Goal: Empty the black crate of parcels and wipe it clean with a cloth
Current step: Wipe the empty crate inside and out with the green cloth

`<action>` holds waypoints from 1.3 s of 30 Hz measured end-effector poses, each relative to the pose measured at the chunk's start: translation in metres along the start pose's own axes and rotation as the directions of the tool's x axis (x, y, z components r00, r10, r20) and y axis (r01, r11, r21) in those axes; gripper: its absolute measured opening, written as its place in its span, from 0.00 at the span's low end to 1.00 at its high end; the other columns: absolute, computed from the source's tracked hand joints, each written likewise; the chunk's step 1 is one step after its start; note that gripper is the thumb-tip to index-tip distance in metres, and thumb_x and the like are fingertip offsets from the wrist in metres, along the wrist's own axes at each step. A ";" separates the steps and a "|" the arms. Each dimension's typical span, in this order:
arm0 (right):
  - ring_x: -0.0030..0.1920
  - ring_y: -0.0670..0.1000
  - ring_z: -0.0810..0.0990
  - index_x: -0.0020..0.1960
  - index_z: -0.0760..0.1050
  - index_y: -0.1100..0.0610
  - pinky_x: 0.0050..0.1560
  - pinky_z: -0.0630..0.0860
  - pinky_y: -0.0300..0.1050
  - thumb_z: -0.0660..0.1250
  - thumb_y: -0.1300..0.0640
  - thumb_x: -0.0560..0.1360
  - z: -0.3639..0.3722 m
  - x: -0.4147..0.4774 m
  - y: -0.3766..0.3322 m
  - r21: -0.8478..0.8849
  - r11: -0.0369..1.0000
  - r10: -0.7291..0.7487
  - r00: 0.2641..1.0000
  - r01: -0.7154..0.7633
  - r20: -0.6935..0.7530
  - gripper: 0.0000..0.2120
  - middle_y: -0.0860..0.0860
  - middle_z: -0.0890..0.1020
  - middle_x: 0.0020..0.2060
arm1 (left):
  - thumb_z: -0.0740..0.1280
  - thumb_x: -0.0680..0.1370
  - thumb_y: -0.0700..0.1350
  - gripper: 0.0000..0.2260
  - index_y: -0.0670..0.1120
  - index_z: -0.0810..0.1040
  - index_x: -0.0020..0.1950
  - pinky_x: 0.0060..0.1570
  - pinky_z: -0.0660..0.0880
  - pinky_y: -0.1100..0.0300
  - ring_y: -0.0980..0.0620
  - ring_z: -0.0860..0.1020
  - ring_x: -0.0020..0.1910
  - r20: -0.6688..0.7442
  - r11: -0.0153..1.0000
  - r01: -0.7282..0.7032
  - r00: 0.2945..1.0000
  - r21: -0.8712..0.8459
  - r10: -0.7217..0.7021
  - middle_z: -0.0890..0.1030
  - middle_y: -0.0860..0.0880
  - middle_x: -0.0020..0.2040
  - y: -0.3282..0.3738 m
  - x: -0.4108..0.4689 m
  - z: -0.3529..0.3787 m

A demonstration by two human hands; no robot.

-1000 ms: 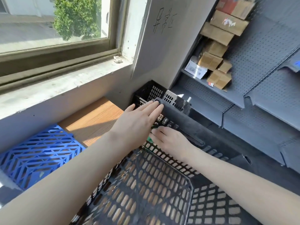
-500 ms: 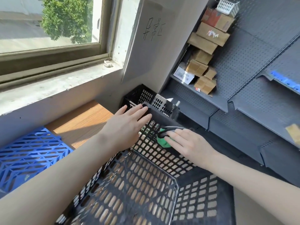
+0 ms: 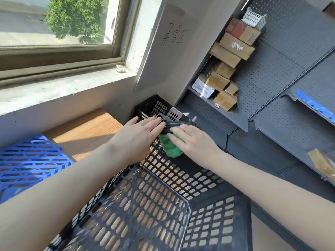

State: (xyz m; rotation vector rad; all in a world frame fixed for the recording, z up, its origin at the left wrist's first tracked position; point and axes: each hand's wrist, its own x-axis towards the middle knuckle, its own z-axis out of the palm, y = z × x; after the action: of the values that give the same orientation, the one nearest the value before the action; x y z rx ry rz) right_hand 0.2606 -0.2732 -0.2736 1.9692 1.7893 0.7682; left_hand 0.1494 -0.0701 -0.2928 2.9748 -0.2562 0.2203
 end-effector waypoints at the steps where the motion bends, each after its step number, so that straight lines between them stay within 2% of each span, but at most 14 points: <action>1: 0.51 0.57 0.79 0.58 0.78 0.63 0.53 0.77 0.51 0.56 0.66 0.79 0.002 0.005 -0.001 0.001 1.000 0.000 1.000 0.000 0.011 0.14 0.57 0.80 0.53 | 0.60 0.78 0.44 0.34 0.48 0.46 0.80 0.76 0.50 0.50 0.53 0.49 0.79 -0.002 1.000 0.003 1.000 0.007 -0.003 0.50 0.51 0.80 0.000 0.000 0.000; 6: 0.52 0.58 0.78 0.60 0.76 0.63 0.53 0.77 0.52 0.56 0.68 0.78 -0.006 -0.029 -0.001 0.007 0.999 0.031 0.995 -0.032 0.095 0.14 0.58 0.79 0.56 | 0.60 0.79 0.46 0.33 0.49 0.46 0.80 0.76 0.48 0.49 0.52 0.47 0.79 0.034 0.999 -0.005 0.999 0.046 0.003 0.49 0.50 0.80 0.001 0.001 -0.001; 11: 0.54 0.57 0.78 0.63 0.75 0.62 0.55 0.78 0.51 0.57 0.67 0.77 -0.036 -0.106 0.009 0.033 0.999 -0.044 0.969 0.038 0.242 0.17 0.57 0.78 0.59 | 0.59 0.79 0.46 0.33 0.50 0.46 0.80 0.76 0.49 0.48 0.52 0.46 0.79 0.025 0.999 -0.010 1.000 0.040 0.009 0.50 0.50 0.80 -0.001 0.000 0.001; 15: 0.53 0.56 0.79 0.62 0.77 0.61 0.53 0.79 0.49 0.56 0.66 0.76 -0.046 -0.120 0.016 0.041 0.995 -0.095 0.954 0.087 0.285 0.18 0.56 0.80 0.57 | 0.60 0.79 0.45 0.32 0.50 0.47 0.80 0.75 0.50 0.47 0.51 0.48 0.79 0.019 0.998 -0.019 1.000 0.056 0.018 0.52 0.49 0.80 0.000 0.000 0.001; 20: 0.53 0.57 0.77 0.62 0.76 0.63 0.57 0.77 0.50 0.53 0.67 0.78 -0.026 -0.066 0.020 0.056 0.989 -0.149 0.963 0.140 0.224 0.18 0.58 0.79 0.57 | 0.60 0.79 0.45 0.32 0.50 0.49 0.79 0.75 0.51 0.46 0.50 0.48 0.79 0.011 0.997 -0.027 1.000 0.070 0.027 0.52 0.48 0.80 -0.001 0.000 0.002; 24: 0.51 0.57 0.78 0.61 0.76 0.63 0.53 0.77 0.51 0.58 0.66 0.77 -0.007 -0.003 0.016 0.047 0.993 -0.112 0.983 0.106 0.145 0.15 0.58 0.79 0.56 | 0.60 0.78 0.44 0.32 0.49 0.48 0.80 0.74 0.54 0.46 0.51 0.49 0.79 -0.014 0.998 -0.021 1.000 0.065 0.022 0.54 0.49 0.80 -0.002 0.002 0.005; 27: 0.50 0.57 0.78 0.61 0.77 0.63 0.52 0.77 0.51 0.52 0.65 0.79 0.000 0.019 0.012 0.060 0.997 -0.061 0.990 0.054 0.128 0.18 0.58 0.80 0.55 | 0.60 0.78 0.44 0.33 0.49 0.48 0.79 0.74 0.56 0.47 0.51 0.50 0.79 -0.026 0.997 -0.019 0.999 0.070 0.021 0.55 0.50 0.79 -0.002 0.002 0.006; 32: 0.52 0.57 0.77 0.61 0.76 0.62 0.53 0.77 0.50 0.62 0.67 0.76 -0.006 -0.015 0.012 0.055 0.996 -0.071 0.987 0.064 0.142 0.15 0.58 0.78 0.57 | 0.61 0.79 0.44 0.31 0.50 0.50 0.79 0.74 0.56 0.46 0.51 0.48 0.79 -0.002 0.997 -0.023 1.000 0.079 0.023 0.53 0.49 0.80 -0.002 0.001 0.005; 36: 0.52 0.56 0.77 0.61 0.76 0.61 0.54 0.78 0.50 0.54 0.67 0.78 -0.027 -0.070 0.017 0.077 0.993 -0.110 0.969 0.095 0.223 0.17 0.57 0.78 0.58 | 0.60 0.79 0.45 0.31 0.51 0.49 0.79 0.74 0.55 0.46 0.51 0.47 0.79 0.017 0.995 -0.019 1.000 0.094 0.017 0.51 0.49 0.80 -0.003 0.002 0.007; 39: 0.53 0.55 0.78 0.62 0.77 0.60 0.54 0.78 0.49 0.54 0.66 0.76 -0.042 -0.110 0.022 0.073 0.990 -0.141 0.937 0.124 0.318 0.19 0.55 0.79 0.59 | 0.60 0.79 0.45 0.31 0.51 0.50 0.79 0.74 0.54 0.46 0.50 0.47 0.79 0.020 0.994 -0.026 1.000 0.109 0.024 0.51 0.48 0.80 -0.002 0.001 0.006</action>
State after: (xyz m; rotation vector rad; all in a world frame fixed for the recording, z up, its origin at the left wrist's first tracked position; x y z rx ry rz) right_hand 0.2474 -0.3888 -0.2432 1.8552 1.7333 0.3345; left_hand 0.1519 -0.0694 -0.2990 3.0847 -0.2925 0.2159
